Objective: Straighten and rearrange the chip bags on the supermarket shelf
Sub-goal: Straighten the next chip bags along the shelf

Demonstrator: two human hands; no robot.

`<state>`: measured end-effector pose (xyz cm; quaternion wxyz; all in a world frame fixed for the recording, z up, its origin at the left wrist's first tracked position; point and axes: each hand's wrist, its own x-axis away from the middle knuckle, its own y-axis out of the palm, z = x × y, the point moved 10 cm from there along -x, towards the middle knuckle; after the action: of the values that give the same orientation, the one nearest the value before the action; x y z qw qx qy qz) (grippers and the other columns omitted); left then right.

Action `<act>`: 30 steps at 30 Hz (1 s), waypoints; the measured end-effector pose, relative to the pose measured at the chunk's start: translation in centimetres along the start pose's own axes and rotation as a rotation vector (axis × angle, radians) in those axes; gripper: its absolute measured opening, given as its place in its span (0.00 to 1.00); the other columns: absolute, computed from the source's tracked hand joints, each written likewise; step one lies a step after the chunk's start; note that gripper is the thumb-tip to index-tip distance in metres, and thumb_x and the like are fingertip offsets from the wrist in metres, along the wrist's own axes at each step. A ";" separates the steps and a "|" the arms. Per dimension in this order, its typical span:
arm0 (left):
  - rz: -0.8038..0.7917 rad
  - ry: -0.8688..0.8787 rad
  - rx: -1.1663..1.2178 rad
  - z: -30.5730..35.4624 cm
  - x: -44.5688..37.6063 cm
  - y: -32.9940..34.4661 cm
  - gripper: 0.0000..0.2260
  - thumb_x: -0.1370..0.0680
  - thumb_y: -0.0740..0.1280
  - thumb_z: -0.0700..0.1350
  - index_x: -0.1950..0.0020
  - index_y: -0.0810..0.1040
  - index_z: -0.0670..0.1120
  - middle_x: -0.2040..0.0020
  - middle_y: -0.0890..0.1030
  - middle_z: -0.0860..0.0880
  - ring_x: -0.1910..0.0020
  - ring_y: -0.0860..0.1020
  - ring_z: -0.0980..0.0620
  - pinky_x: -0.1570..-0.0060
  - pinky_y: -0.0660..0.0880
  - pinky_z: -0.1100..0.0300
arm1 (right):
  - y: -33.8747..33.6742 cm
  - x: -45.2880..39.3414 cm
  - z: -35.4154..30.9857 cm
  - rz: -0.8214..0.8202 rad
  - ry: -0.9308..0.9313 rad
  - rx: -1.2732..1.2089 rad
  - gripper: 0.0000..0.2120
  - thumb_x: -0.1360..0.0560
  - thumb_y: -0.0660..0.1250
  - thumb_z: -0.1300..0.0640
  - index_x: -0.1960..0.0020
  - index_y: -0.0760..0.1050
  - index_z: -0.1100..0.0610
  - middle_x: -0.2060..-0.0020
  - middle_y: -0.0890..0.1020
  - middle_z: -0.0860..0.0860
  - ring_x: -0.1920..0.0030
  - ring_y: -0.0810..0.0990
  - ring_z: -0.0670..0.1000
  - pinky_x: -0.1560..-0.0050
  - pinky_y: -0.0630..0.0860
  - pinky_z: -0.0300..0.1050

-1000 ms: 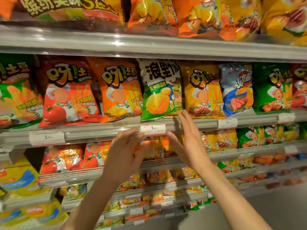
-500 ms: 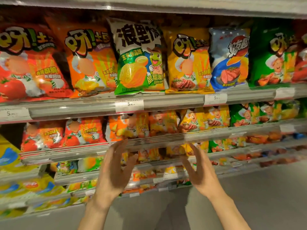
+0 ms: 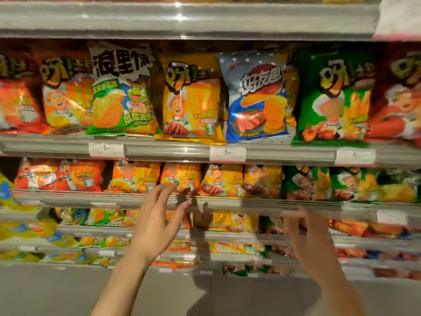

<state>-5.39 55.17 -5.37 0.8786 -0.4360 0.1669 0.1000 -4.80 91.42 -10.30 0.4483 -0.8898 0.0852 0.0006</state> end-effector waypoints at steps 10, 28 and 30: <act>0.084 0.357 -0.098 8.6 -7.6 -1.1 0.18 0.20 0.65 0.52 0.32 0.76 0.47 0.41 0.76 0.48 0.40 0.75 0.46 0.44 0.75 0.51 | -8.6 -4.6 -4.1 0.228 -0.258 0.199 0.27 0.20 0.66 0.45 0.27 0.71 0.59 0.36 0.79 0.59 0.35 0.77 0.61 0.35 0.73 0.54; 0.128 0.637 -0.198 8.5 -11.0 -0.1 0.13 0.21 0.70 0.50 0.38 0.80 0.47 0.48 0.76 0.48 0.50 0.72 0.48 0.59 0.72 0.57 | -2.4 -6.9 -19.8 0.408 -0.904 0.196 0.12 0.23 0.72 0.55 0.41 0.81 0.58 0.53 0.77 0.53 0.54 0.78 0.52 0.51 0.77 0.42; 0.135 0.626 -0.173 8.4 -10.9 -0.2 0.14 0.21 0.70 0.50 0.38 0.80 0.47 0.48 0.76 0.49 0.50 0.72 0.49 0.59 0.71 0.58 | -3.4 -7.8 -20.0 0.312 -0.807 0.071 0.14 0.22 0.70 0.52 0.38 0.79 0.56 0.50 0.78 0.49 0.52 0.78 0.48 0.49 0.74 0.38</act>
<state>-13.68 61.44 3.64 0.7358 -0.5066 0.4482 0.0332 -13.52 78.63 5.02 0.4706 -0.7788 0.0367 0.4132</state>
